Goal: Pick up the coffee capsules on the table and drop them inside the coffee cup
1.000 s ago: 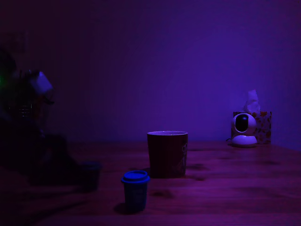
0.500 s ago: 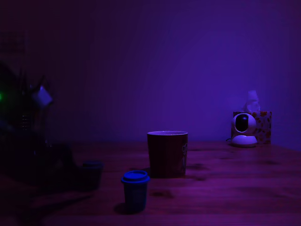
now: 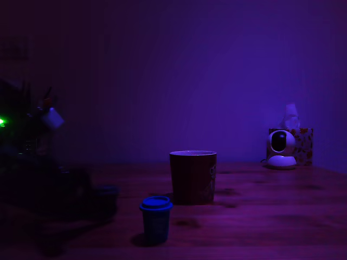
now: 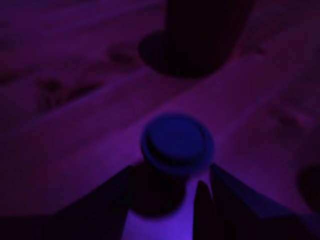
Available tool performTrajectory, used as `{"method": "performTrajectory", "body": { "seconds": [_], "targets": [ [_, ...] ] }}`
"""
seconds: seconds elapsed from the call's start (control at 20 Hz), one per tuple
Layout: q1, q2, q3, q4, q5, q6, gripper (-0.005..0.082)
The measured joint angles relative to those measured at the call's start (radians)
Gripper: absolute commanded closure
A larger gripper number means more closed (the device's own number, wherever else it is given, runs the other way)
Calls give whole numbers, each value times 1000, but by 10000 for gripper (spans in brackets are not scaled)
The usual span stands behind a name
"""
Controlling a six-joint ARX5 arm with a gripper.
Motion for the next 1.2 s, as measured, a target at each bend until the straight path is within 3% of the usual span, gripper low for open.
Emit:
{"method": "performTrajectory", "body": {
  "seconds": [0.45,0.8,1.2],
  "targets": [
    [0,5,39,-23,-7,0,327],
    [0,5,39,-40,-19,1,580],
    [0,5,39,-2,-19,1,592]
  ]
}}
